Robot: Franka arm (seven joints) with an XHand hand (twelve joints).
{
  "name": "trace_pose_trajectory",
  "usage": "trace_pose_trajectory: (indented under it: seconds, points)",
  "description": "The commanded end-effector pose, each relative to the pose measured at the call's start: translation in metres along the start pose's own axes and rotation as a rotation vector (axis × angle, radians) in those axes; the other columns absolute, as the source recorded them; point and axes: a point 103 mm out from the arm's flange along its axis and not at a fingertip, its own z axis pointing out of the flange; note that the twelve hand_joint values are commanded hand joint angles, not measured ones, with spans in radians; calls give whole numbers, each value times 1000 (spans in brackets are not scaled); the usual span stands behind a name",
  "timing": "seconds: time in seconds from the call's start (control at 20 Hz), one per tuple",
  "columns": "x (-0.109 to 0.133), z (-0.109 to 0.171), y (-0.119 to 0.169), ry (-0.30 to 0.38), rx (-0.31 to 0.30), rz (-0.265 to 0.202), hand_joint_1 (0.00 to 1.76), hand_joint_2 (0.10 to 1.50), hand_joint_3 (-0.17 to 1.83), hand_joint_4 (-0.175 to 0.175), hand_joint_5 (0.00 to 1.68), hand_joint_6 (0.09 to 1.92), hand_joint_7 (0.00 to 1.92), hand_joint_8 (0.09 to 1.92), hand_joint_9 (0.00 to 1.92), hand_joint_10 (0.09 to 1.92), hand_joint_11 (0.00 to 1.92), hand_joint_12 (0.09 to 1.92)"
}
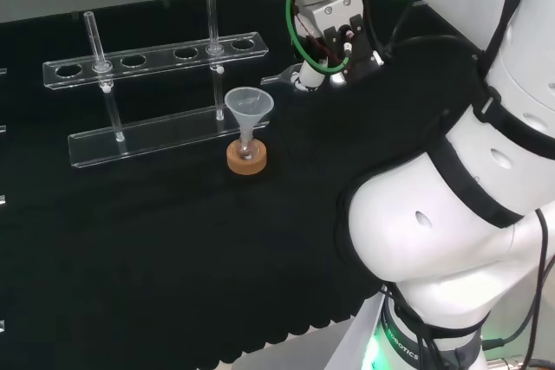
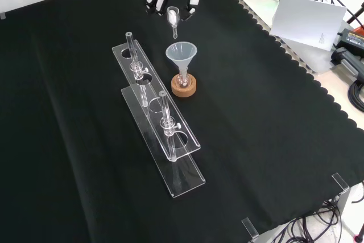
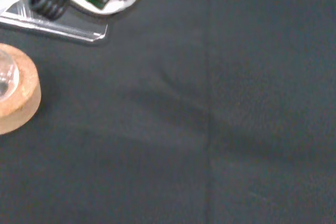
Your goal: Pour all the NaCl from the weighing funnel into the round-bottom flask.
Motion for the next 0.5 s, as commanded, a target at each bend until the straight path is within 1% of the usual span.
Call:
trace_pose_trajectory:
  seconds: [0.05,0.2,0.4,0.5]
  points:
    - [7,0,-1,-24,17,-9,1107,694,617,175,1231,730,510,694,766,513,495,1272]
    - [10,-4,0,-61,22,-19,1106,694,617,175,1231,731,512,694,766,514,495,1272]
    - [17,-11,3,-145,22,-39,1106,694,617,175,1230,732,513,694,766,515,495,1272]
    - [20,-12,5,-164,29,-49,1106,694,617,175,1230,732,514,694,766,516,495,1272]
